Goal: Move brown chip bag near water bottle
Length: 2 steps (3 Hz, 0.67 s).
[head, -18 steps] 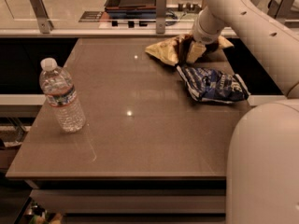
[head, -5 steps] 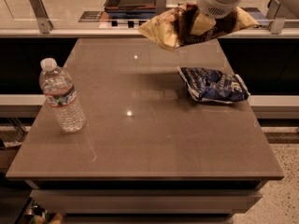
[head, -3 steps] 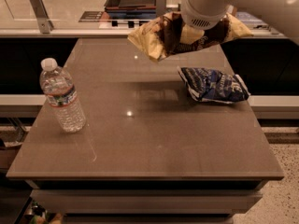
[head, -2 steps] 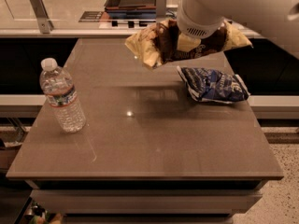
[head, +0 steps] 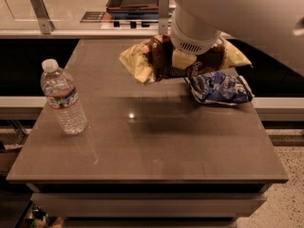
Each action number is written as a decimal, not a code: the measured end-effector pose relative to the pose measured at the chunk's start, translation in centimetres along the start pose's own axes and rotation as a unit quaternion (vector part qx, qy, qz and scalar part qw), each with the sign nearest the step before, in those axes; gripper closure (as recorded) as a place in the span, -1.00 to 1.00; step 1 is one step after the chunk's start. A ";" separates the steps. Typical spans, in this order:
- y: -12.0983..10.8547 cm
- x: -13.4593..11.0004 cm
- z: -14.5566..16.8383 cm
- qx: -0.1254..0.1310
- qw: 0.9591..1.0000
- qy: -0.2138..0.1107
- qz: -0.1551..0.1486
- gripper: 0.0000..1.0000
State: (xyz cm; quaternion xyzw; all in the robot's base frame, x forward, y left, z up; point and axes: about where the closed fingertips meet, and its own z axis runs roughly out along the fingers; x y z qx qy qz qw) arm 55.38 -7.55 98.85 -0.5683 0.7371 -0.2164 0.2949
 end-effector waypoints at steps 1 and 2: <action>2.0 -0.9 -0.4 -0.016 1.000 -0.004 0.008 1.00; 3.4 -1.8 -0.4 -0.029 0.999 -0.017 0.008 1.00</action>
Offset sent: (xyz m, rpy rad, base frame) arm -0.0288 0.0418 -0.0378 0.0751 0.0917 0.0500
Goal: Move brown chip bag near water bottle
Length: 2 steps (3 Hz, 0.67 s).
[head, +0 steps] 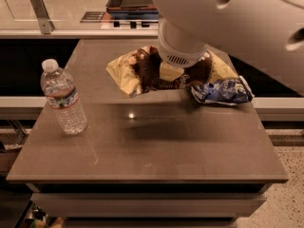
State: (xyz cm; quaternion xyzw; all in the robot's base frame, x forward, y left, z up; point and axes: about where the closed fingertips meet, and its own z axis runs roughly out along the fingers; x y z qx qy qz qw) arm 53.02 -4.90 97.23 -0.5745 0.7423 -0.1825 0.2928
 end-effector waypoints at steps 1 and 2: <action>1.7 -1.4 1.1 -0.021 1.000 -0.018 -0.001 1.00; 3.5 -2.3 2.3 -0.044 0.999 -0.017 0.007 1.00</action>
Offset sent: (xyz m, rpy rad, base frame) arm -0.0127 0.0508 -0.0600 0.0749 0.1418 0.0127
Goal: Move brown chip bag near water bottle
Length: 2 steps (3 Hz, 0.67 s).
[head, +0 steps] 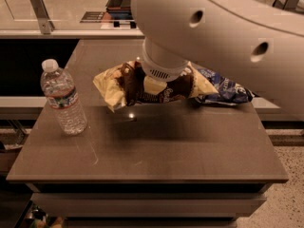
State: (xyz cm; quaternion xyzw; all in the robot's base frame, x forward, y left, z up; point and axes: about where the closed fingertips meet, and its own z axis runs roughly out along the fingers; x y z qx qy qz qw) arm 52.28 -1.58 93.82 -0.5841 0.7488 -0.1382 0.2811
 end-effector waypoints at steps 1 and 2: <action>2.1 -0.5 1.2 -0.021 1.000 0.007 0.018 1.00; 3.8 -0.7 2.2 -0.037 0.999 0.009 0.033 1.00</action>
Offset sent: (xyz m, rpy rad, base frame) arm -0.0241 0.0274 -0.0591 0.0625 0.1329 -0.0702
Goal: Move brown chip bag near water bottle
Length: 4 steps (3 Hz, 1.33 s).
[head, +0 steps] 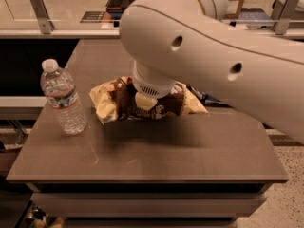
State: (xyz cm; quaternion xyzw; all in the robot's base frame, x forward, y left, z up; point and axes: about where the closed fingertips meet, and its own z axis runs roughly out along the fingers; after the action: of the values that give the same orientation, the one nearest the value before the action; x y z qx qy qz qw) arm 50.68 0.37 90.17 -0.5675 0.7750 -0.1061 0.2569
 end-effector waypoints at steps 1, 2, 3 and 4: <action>0.9 0.0 0.7 -0.017 1.000 0.010 0.014 1.00; 0.9 0.0 0.7 -0.017 1.000 0.010 0.013 0.66; 0.9 -0.1 0.7 -0.018 1.000 0.010 0.013 0.16; 1.0 -0.2 0.8 -0.018 1.000 0.010 0.012 -0.27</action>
Offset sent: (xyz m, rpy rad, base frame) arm -0.0030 0.0036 -0.0088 0.0048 0.0376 -0.0210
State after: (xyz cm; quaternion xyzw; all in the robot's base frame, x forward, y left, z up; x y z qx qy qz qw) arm 50.31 0.94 89.13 -0.5615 0.7862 -0.0948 0.2401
